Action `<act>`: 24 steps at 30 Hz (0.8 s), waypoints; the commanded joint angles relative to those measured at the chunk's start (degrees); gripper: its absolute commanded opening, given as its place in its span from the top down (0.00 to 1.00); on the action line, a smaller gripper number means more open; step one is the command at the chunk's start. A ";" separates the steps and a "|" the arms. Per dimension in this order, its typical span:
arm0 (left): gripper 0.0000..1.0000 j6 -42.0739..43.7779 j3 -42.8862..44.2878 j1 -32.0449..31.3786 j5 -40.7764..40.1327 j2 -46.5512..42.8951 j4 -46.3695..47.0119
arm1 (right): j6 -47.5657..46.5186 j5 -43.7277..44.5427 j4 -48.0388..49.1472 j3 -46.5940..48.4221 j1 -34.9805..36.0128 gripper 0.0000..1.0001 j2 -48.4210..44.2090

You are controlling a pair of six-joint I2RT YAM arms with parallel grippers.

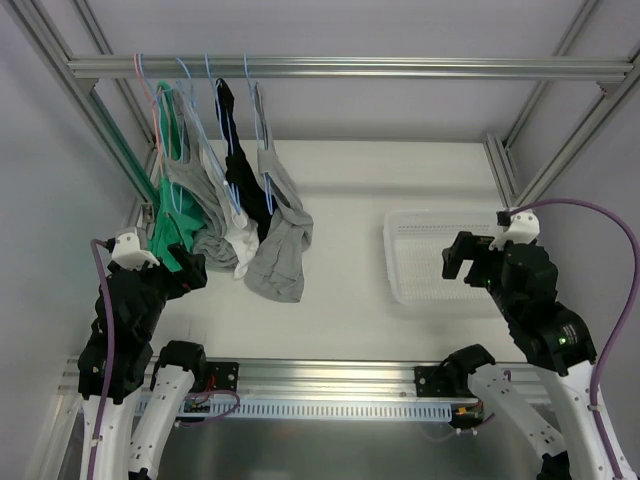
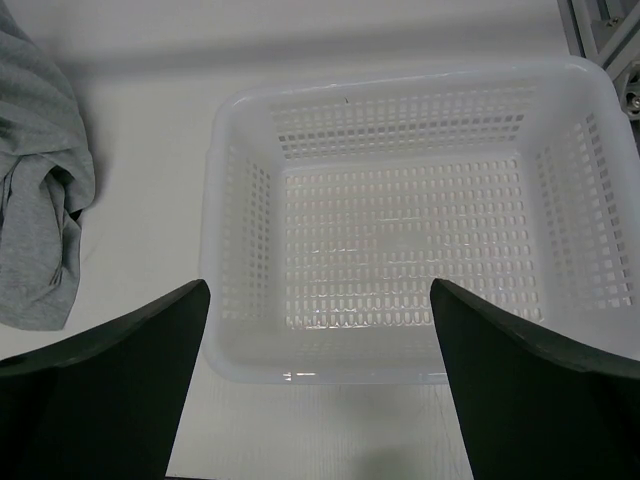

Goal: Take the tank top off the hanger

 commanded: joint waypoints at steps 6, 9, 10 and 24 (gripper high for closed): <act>0.01 -0.75 -0.28 -0.22 -0.40 -0.31 1.70 | 4.04 -19.92 10.42 3.93 0.26 0.01 3.84; 0.01 -0.75 -0.28 -0.22 -0.75 0.21 1.79 | 8.10 -31.11 15.43 7.79 0.35 0.00 9.21; 0.01 -0.75 -0.28 -0.22 -0.75 0.30 1.79 | 9.51 -32.61 16.49 9.20 0.61 0.01 13.40; 0.01 -0.84 -0.46 -0.14 -0.93 2.41 1.79 | -0.30 -0.11 21.24 41.98 26.27 0.02 49.01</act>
